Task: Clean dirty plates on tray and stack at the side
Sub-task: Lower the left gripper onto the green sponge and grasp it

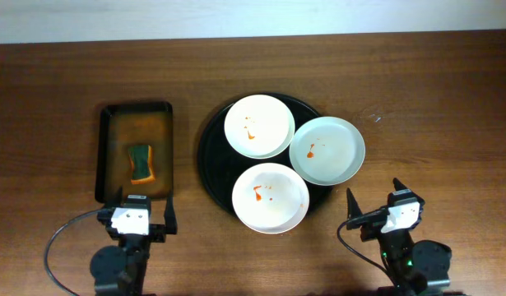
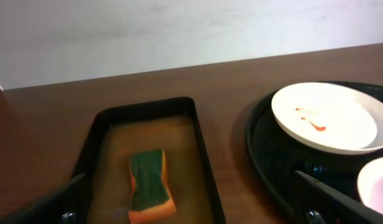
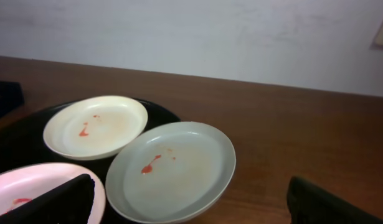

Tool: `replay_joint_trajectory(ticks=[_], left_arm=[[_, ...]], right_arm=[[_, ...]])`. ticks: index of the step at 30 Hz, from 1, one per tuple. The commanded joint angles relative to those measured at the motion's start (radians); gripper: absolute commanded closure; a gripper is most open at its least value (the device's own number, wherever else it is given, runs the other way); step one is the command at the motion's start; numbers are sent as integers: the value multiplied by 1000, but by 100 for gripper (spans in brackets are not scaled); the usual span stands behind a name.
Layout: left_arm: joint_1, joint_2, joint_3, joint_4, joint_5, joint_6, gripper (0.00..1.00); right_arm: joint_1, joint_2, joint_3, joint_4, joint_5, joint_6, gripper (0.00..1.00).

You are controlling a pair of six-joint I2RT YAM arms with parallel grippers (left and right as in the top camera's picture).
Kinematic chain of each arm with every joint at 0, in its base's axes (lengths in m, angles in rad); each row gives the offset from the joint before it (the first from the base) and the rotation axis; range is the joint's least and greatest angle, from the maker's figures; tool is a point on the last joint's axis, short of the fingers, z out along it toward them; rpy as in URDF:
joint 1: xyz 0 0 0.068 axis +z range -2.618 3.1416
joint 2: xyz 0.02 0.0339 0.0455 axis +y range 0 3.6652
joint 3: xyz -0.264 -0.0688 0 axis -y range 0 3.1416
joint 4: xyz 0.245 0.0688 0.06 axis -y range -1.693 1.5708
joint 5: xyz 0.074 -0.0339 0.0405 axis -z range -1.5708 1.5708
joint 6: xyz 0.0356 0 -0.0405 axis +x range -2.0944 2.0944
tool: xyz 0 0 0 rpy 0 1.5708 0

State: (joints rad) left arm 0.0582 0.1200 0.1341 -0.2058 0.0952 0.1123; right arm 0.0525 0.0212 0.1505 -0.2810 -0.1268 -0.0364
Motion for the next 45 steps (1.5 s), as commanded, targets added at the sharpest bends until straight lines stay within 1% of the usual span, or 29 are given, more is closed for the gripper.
replay_joint_trajectory(ticks=[1,4,7,9,12,15,18,20,25,28,29,31,33,36,39,40,41,45], left_arm=[[-3,107,107,-26,-13,5,1],[-3,207,181,-40,-13,5,1],[-3,333,289,-80,18,5,1],[-3,385,334,-112,40,5,1],[-3,476,427,-210,58,5,1],[-3,577,536,-327,134,5,1],[-3,626,589,-396,142,5,1],[-3,644,607,-424,142,5,1],[-3,644,607,-424,160,6,1],[-3,644,607,-379,176,4,1],[-3,647,608,-345,171,-34,1],[-3,679,631,-325,167,-52,1],[-3,775,710,-327,121,-55,2],[-3,978,847,-351,25,-55,10],[27,1131,938,-401,17,-55,11],[43,1175,958,-418,16,-55,11],[65,1220,970,-435,23,-55,16],[117,1328,971,-500,24,-55,21]], right_arm=[[6,47,72,-34,16,31,1],[6,158,137,-67,16,31,1],[6,383,272,-98,14,31,1],[6,507,366,-142,10,31,1],[6,701,541,-262,8,28,1],[6,882,705,-365,8,15,1],[6,968,768,-398,-40,19,1],[6,997,774,-413,-84,19,1],[6,1002,774,-413,-90,19,1],[6,1002,774,-413,-90,19,1],[6,1002,774,-413,-90,19,1],[6,1002,774,-418,-90,19,1],[6,1002,774,-419,-89,19,1],[6,1002,774,-420,-89,19,1],[6,1002,774,-423,-86,19,1],[6,1002,774,-423,-86,19,1],[6,1002,774,-423,-86,19,1],[6,1002,774,-423,-86,19,1]])
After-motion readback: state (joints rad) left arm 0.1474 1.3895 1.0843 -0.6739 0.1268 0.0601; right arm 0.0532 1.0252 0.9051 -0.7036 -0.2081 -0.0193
